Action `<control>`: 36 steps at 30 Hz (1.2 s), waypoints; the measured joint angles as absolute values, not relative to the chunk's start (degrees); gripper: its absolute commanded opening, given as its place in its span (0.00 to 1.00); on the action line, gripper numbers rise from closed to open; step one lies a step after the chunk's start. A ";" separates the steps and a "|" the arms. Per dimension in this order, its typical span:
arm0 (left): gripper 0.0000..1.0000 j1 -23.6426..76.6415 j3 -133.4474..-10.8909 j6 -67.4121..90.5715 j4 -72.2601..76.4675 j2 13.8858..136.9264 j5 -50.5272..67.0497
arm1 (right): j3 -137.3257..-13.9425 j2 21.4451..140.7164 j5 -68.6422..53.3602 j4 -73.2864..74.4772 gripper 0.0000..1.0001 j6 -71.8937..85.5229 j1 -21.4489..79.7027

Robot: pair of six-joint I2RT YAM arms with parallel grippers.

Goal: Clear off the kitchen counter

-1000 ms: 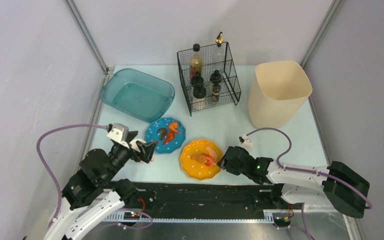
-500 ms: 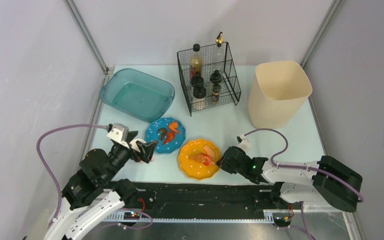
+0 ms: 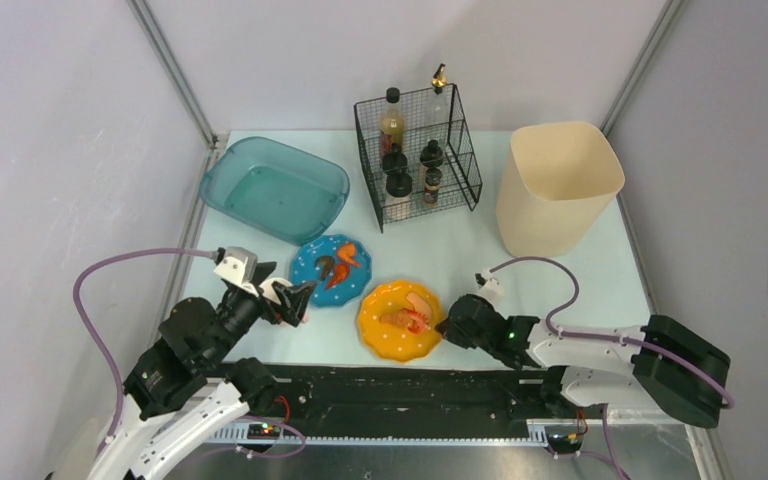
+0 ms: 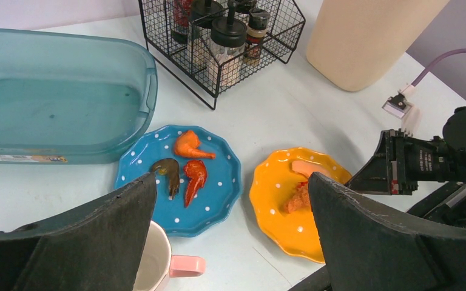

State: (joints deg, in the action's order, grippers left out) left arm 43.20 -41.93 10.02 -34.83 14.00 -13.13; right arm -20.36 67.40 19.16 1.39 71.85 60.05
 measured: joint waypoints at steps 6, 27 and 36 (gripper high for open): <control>0.98 43.20 -41.93 10.02 -34.83 14.00 -13.08 | -19.68 60.36 19.33 8.84 0.00 68.53 59.86; 0.98 43.20 -41.93 10.02 -34.81 13.82 -12.84 | -24.77 46.59 14.87 25.98 0.00 56.82 48.10; 0.98 43.20 -41.93 10.02 -34.83 13.82 -12.82 | -36.29 47.18 10.90 29.15 0.00 52.36 42.89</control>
State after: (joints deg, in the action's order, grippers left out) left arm 43.20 -41.93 10.02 -34.83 13.82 -12.82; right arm -36.29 47.18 10.90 29.15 52.36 42.89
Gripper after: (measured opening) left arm 0.985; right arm 0.036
